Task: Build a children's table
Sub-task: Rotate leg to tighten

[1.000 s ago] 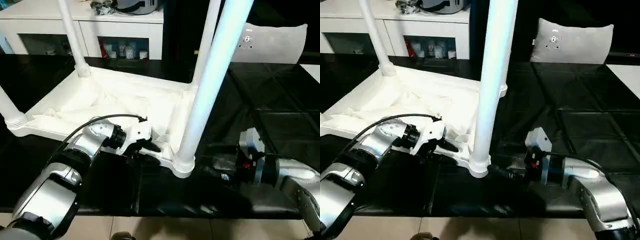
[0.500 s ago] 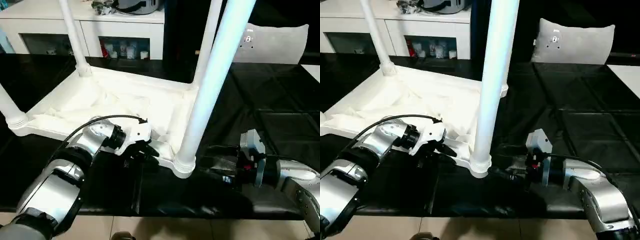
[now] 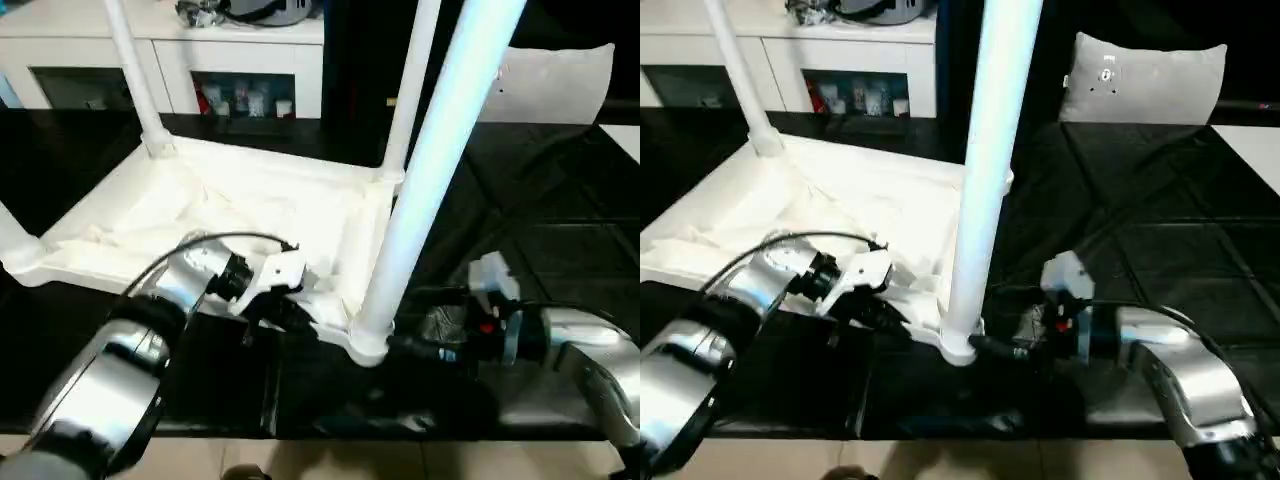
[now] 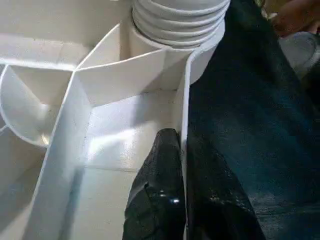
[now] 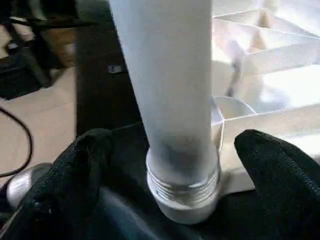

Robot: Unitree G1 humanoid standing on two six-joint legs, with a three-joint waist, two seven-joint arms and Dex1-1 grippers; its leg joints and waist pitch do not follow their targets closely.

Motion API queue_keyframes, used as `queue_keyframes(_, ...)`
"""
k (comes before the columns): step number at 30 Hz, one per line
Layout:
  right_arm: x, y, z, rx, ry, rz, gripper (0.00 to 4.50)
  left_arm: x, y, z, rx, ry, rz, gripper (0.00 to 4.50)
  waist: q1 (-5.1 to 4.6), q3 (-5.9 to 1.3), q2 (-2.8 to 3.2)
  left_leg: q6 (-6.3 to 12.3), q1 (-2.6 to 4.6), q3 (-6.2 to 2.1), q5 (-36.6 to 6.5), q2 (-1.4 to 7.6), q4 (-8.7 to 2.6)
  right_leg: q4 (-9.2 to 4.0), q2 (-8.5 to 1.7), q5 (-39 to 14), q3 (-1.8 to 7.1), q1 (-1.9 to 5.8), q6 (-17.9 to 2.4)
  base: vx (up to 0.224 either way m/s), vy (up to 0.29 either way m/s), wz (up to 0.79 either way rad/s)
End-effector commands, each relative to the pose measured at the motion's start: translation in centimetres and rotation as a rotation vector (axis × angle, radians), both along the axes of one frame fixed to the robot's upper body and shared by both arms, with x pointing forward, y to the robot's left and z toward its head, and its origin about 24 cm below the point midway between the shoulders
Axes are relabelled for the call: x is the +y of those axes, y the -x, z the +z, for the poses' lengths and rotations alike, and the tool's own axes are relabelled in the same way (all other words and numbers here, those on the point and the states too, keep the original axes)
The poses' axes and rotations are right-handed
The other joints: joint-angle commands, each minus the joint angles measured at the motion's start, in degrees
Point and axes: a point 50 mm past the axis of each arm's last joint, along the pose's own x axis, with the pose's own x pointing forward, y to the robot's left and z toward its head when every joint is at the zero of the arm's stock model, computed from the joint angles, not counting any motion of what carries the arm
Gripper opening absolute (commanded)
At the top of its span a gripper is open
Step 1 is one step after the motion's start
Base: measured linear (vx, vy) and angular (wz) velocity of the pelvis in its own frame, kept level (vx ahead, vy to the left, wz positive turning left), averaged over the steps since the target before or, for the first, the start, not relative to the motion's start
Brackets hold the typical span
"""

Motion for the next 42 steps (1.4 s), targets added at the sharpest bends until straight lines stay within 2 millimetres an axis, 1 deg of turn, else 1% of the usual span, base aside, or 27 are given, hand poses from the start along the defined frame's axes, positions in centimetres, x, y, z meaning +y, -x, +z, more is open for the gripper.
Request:
queue_keyframes(1,-0.2,-0.5,0.3,-0.019,0.017,0.028,4.32,-0.7,0.9,-0.6,0.026,0.052,-0.032,0.0,0.21,-3.97,-0.78,3.22,-0.15,0.31,-6.3,1.02,-3.36,-4.49,-4.44,-8.3,2.5,3.74,-11.9,0.0,0.0,0.0)
queue_keyframes(3,-0.2,-0.7,0.3,-0.011,0.013,0.043,4.1,-0.8,1.1,-0.7,0.01,0.054,-0.041,0.0,0.22,-3.75,-0.7,2.96,-0.03,0.38,-7.7,1.05,-3.5,-4.99,-4.54,-12.6,2.54,3.57,-10.8,0.0,0.0,0.0)
queue_keyframes(4,-0.1,-0.8,0.2,-0.003,0.018,0.057,4.01,-0.9,1.2,-0.7,0.006,0.054,-0.047,0.0,0.3,-3.84,-0.64,2.74,0.12,0.35,-8.1,1.08,-3.49,-5.09,-4.6,-14.3,2.54,3.53,-10.2,0.0,0.0,0.0)
queue_keyframes(5,-0.1,-0.9,0.2,0.002,0.022,0.068,4.01,-0.9,1.3,-0.6,0.004,0.054,-0.049,0.0,0.24,-3.85,-0.64,2.68,0.11,0.33,-8.1,1.13,-3.54,-5.05,-4.59,-14.7,2.54,3.52,-10.1,0.0,0.0,0.0)
queue_keyframes(7,0.1,-1.1,0.0,0.015,0.027,0.093,3.77,-0.9,1.5,-0.5,-0.002,0.056,-0.049,0.0,0.18,-3.74,-0.57,2.69,0.06,0.32,-8.2,1.13,-3.63,-5.19,-4.51,-15.4,2.53,3.43,-9.7,0.0,0.0,0.0)
queue_keyframes(8,0.2,-1.3,-0.2,0.021,0.027,0.106,3.67,-0.9,1.5,-0.4,-0.008,0.054,-0.046,0.0,0.26,-3.91,-1.05,2.81,0.08,0.3,-7.3,1.16,-3.62,-4.92,-4.59,-15.2,2.51,3.44,-9.5,0.0,0.0,0.0)
queue_keyframes(9,0.3,-1.3,-0.2,0.023,0.025,0.11,3.58,-0.9,1.5,-0.4,-0.008,0.053,-0.045,0.0,0.16,-3.9,-1.0,2.94,0.02,0.34,-7.2,1.22,-3.62,-4.95,-4.6,-14.9,2.54,3.36,-9.5,0.0,0.0,0.0)
queue_keyframes(10,0.5,-1.4,-0.2,0.029,0.018,0.123,3.5,-0.9,1.5,-0.4,-0.009,0.052,-0.044,0.0,0.11,-3.94,-1.15,3.02,0.03,0.38,-7.0,1.16,-3.58,-4.93,-4.53,-14.6,2.51,3.36,-9.6,0.0,0.0,0.0)
queue_keyframes(12,0.9,-1.5,-0.3,0.04,0.004,0.152,3.43,-0.8,1.6,-0.4,-0.01,0.046,-0.043,0.0,0.18,-4.11,-0.98,3.33,-0.08,0.36,-6.0,1.17,-3.48,-4.62,-4.47,-12.1,2.56,3.38,-9.9,0.0,0.0,0.0)
queue_keyframes(14,1.2,-1.7,-0.4,0.043,0.0,0.169,3.13,-0.7,1.6,-0.4,-0.011,0.04,-0.044,0.0,0.18,-4.15,-0.9,3.58,-0.15,0.4,-5.5,1.16,-3.42,-4.49,-4.42,-10.5,2.52,3.31,-10.5,0.0,0.0,0.0)
queue_keyframes(17,1.5,-2.0,-0.5,0.038,-0.002,0.167,3.02,-0.7,1.6,-0.3,-0.012,0.035,-0.043,0.0,0.17,-4.19,-0.91,3.56,-0.14,0.42,-5.5,1.16,-3.39,-4.35,-4.41,-9.5,2.51,3.26,-10.9,0.0,0.0,0.0)
queue_keyframes(18,1.6,-2.1,-0.5,0.037,-0.004,0.168,2.94,-0.7,1.6,-0.2,-0.012,0.034,-0.042,0.0,0.15,-4.18,-0.87,3.55,-0.19,0.45,-5.6,1.1,-3.39,-4.37,-4.38,-9.5,2.49,3.31,-10.9,0.0,0.0,0.0)
queue_keyframes(19,1.7,-2.1,-0.6,0.037,-0.007,0.169,2.74,-0.7,1.6,-0.2,-0.012,0.033,-0.042,0.0,0.14,-4.15,-0.86,3.51,-0.2,0.43,-5.6,1.09,-3.42,-4.4,-4.38,-9.7,2.49,3.3,-10.9,0.0,0.0,0.0)
queue_keyframes(20,1.9,-2.2,-0.6,0.038,-0.013,0.177,2.67,-0.7,1.6,-0.2,-0.012,0.031,-0.041,0.0,0.11,-4.05,-0.74,3.22,-0.15,0.43,-6.5,1.07,-3.49,-4.64,-4.4,-11.3,2.47,3.28,-10.6,0.0,0.0,0.0)
queue_keyframes(23,2.0,-2.1,-0.7,0.047,-0.019,0.19,2.61,-0.6,1.6,-0.1,-0.012,0.027,-0.037,0.0,0.05,-4.0,-0.79,2.92,-0.14,0.39,-7.1,1.08,-3.58,-4.82,-4.46,-13.0,2.49,3.33,-9.9,0.0,0.0,0.0)
queue_keyframes(25,2.1,-2.0,-0.8,0.055,-0.024,0.199,2.37,-0.5,1.6,-0.1,-0.012,0.023,-0.033,0.0,0.01,-4.0,-0.76,2.87,-0.1,0.38,-7.1,1.11,-3.6,-4.84,-4.44,-13.2,2.52,3.26,-9.8,0.0,0.0,0.0)
queue_keyframes(26,2.1,-1.9,-0.9,0.062,-0.027,0.204,2.27,-0.5,1.5,-0.2,-0.007,0.019,-0.018,0.0,0.04,-4.07,-0.61,2.89,-0.13,0.35,-6.7,1.12,-3.58,-4.71,-4.39,-12.3,2.54,3.26,-10.0,0.0,0.0,0.0)
queue_keyframes(29,2.2,-1.6,-1.0,0.076,-0.046,0.206,2.11,-0.4,1.2,-0.3,-0.006,0.01,0.038,0.0,-0.03,-4.05,-0.6,2.87,-0.11,0.4,-6.8,1.08,-3.57,-4.74,-4.35,-11.7,2.52,3.26,-10.3,0.0,0.0,0.0)
queue_keyframes(31,2.3,-1.4,-1.1,0.084,-0.057,0.206,2.05,-0.4,1.1,-0.4,-0.007,0.006,0.074,0.0,-0.04,-3.94,-0.59,2.76,-0.04,0.42,-7.4,1.1,-3.63,-4.85,-4.34,-12.6,2.53,3.21,-10.2,0.0,0.0,0.0)
queue_keyframes(32,2.5,-1.1,-1.1,0.092,-0.068,0.205,2.04,-0.4,0.9,-0.5,-0.008,0.002,0.112,0.0,0.0,-3.83,-0.67,2.66,0.0,0.4,-7.9,1.09,-3.71,-5.07,-4.37,-14.2,2.53,3.18,-9.9,0.0,0.0,0.0)
queue_keyframes(34,2.5,-1.1,-1.1,0.093,-0.068,0.205,2.03,-0.4,0.9,-0.5,-0.008,0.002,0.113,0.0,-0.01,-3.8,-0.68,2.58,0.08,0.35,-8.2,1.06,-3.74,-5.2,-4.42,-15.4,2.51,3.17,-9.6,0.0,0.0,0.0)
queue_keyframes(36,3.0,-1.8,-2.5,0.027,-0.031,-0.028,2.02,-1.5,0.7,-0.1,-0.007,0.08,0.247,0.0,-0.33,-3.7,-0.62,1.57,0.01,0.25,-8.6,1.25,-3.98,-5.13,-4.61,-16.3,2.63,3.07,-9.3,0.0,0.0,0.0)
queue_keyframes(37,3.1,-2.0,-2.8,0.013,-0.022,-0.089,2.02,-1.8,0.6,0.0,-0.005,0.096,0.282,0.0,-0.4,-3.67,-0.6,1.05,-0.04,0.17,-8.8,1.26,-4.04,-5.04,-4.64,-16.5,2.59,3.02,-9.2,0.0,0.0,0.0)
queue_keyframes(38,3.3,-2.5,-3.3,-0.005,-0.009,-0.205,2.01,-2.4,0.5,0.2,-0.003,0.125,0.361,0.0,-0.95,-3.54,-0.93,0.62,-0.16,0.14,-9.1,0.66,-4.18,-5.53,-4.49,-19.3,2.3,3.33,-8.0,0.0,0.0,0.0)
queue_keyframes(39,3.4,-2.6,-3.4,-0.007,-0.007,-0.244,1.99,-2.7,0.4,0.2,-0.003,0.135,0.392,0.0,-1.64,-3.59,-0.87,-0.06,-0.34,0.08,-8.5,0.61,-4.27,-5.39,-4.27,-19.6,2.24,3.38,-7.5,0.0,0.0,0.0)
queue_keyframes(41,3.8,-3.2,-3.5,-0.013,-0.018,-0.339,1.96,-3.4,0.4,0.3,0.004,0.158,0.447,0.0,-2.4,-3.57,-0.9,0.36,0.0,0.18,-9.1,0.34,-4.06,-5.87,-4.18,-21.1,2.29,3.16,-7.1,0.0,0.0,0.0)
queue_keyframes(42,4.0,-3.4,-3.5,-0.015,-0.025,-0.379,1.96,-3.7,0.3,0.3,0.004,0.169,0.476,0.0,-2.76,-3.5,-0.92,0.93,-0.22,0.26,-8.7,0.18,-3.99,-5.97,-4.03,-21.2,2.34,3.19,-6.9,0.0,0.0,0.0)
